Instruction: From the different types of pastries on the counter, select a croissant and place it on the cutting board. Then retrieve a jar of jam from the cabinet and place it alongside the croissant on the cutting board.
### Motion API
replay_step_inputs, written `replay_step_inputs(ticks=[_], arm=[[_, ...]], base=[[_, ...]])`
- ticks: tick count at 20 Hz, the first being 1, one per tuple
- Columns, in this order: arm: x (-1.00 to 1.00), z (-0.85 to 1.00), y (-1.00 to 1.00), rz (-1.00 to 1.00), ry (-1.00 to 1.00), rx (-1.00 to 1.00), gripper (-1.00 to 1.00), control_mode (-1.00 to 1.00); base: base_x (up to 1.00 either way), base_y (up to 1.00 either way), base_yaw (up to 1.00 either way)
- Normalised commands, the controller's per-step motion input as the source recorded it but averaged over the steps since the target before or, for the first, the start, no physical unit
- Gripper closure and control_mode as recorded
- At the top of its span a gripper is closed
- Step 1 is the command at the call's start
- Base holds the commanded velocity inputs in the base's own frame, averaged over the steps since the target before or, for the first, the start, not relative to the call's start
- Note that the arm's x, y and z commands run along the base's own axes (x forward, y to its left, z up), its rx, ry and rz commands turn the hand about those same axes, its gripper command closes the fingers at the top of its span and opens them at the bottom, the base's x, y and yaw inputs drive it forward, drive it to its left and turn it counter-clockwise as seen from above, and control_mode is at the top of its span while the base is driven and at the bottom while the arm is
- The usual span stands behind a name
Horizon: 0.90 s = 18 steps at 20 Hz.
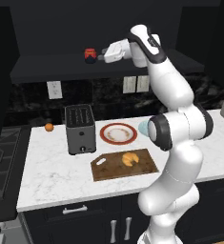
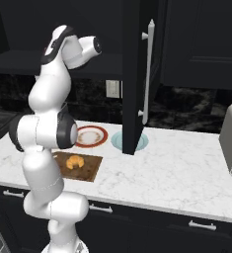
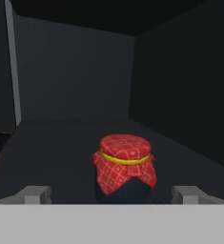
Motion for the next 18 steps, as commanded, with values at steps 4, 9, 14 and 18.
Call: replay_step_inputs(ticks=[4,9,14,18], arm=[[0.28,0.0,0.0,0.0,0.0,0.0,-1.0,-1.0],[-0.1,0.0,0.03,0.0,0.0,0.0,-1.0,-1.0],[-0.15,-0.03,0.31,0.0,0.02,0.0,-1.0,-1.0],[0.0,-0.01,0.31,0.0,0.03,0.0,-1.0,-1.0]], base=[[0.0,0.0,0.0],[0.0,0.0,0.0],[0.0,0.0,0.0],[0.0,0.0,0.0]])
